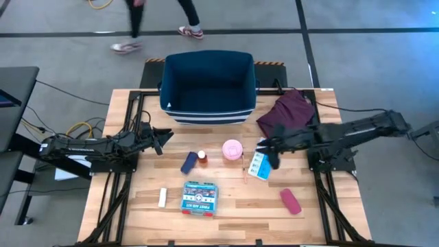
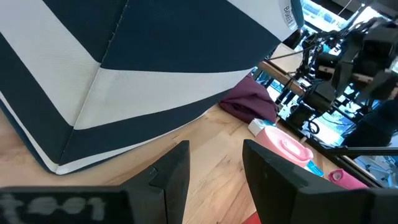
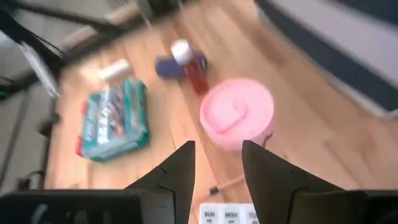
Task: Pick & place medical supplies in basket/bin
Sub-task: Put the pink tumbler into the blue bin
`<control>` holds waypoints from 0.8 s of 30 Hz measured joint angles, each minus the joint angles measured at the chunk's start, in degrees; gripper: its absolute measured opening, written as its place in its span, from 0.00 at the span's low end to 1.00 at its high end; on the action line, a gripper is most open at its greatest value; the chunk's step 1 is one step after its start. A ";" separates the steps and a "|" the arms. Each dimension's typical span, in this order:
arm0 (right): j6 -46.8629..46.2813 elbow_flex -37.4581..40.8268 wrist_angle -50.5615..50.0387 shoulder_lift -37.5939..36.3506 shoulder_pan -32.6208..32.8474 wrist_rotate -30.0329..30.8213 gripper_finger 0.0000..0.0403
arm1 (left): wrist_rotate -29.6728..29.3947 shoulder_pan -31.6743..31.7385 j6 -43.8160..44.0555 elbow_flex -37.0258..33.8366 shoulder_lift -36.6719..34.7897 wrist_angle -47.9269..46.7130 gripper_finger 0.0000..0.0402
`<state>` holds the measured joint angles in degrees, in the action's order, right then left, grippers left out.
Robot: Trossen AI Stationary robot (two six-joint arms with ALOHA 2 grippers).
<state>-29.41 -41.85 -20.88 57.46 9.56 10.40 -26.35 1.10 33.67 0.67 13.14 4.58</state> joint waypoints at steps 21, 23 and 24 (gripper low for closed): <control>-9.92 -22.03 -13.61 39.74 2.25 -10.57 0.31 | 0.42 0.00 -0.22 0.00 -0.01 -0.07 0.34; -9.94 -22.88 -14.48 41.33 2.28 -10.63 0.31 | 0.46 0.00 -0.22 0.00 0.01 -0.09 0.34; -10.35 -23.50 -15.52 42.13 2.29 -10.78 0.31 | 0.46 0.00 -0.22 0.00 -0.01 -0.09 0.34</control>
<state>-39.76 -65.35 -36.40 99.59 11.86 -0.37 -25.89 1.10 33.45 0.67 13.13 4.49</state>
